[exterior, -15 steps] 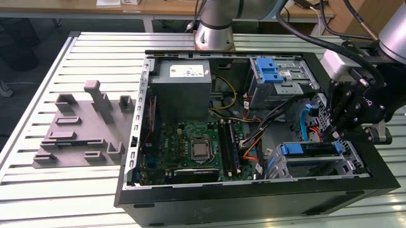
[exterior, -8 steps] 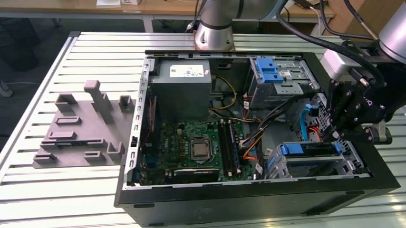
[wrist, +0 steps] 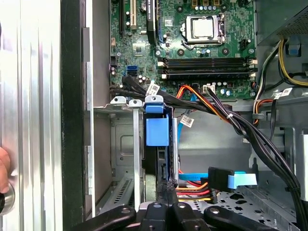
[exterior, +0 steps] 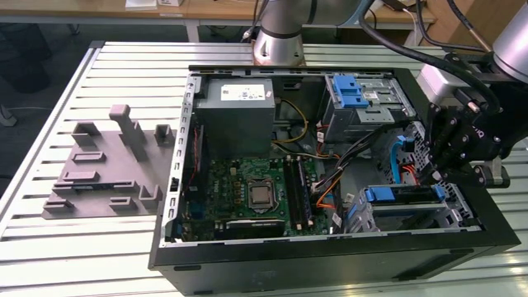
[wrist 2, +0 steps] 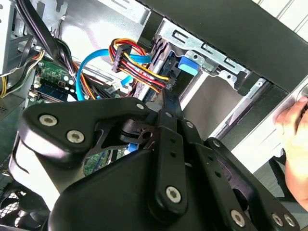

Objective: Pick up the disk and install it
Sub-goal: 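Insert the second disk wire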

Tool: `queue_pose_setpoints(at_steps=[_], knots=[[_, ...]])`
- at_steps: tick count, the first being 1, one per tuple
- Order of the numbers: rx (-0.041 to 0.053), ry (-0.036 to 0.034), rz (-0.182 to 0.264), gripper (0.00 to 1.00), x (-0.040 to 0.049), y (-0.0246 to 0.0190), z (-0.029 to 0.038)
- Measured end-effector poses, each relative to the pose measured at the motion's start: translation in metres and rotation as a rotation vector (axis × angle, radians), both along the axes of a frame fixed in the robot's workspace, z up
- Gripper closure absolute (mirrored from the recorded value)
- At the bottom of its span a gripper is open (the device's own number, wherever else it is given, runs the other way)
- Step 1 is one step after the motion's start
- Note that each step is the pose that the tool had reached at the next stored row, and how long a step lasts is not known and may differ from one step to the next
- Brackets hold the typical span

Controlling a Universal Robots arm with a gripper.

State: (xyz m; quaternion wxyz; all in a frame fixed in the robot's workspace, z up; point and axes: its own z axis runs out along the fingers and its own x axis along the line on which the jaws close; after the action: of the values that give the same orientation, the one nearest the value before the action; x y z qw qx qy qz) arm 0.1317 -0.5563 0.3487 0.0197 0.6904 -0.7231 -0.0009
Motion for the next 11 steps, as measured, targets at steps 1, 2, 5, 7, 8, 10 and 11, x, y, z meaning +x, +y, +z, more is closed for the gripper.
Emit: queue_pose_setpoints(at_steps=[1,2,5,7,8,10,11], knots=[[-0.0001,0.0000,0.000,0.89,-0.0007,0.0000,0.0001],[-0.0003,-0.0001,0.000,0.89,-0.0021,0.0000,0.0002],[0.0000,-0.0021,0.000,0.89,-0.0079,-0.0001,0.0000],[0.0001,-0.0039,0.000,0.89,-0.0109,-0.0002,-0.0001],[0.0001,-0.0051,0.000,0.89,-0.0118,-0.0002,0.0000],[0.0002,-0.0062,0.000,0.89,-0.0135,-0.0002,-0.0001],[0.0001,-0.0069,0.000,0.89,-0.0144,-0.0002,0.0000]])
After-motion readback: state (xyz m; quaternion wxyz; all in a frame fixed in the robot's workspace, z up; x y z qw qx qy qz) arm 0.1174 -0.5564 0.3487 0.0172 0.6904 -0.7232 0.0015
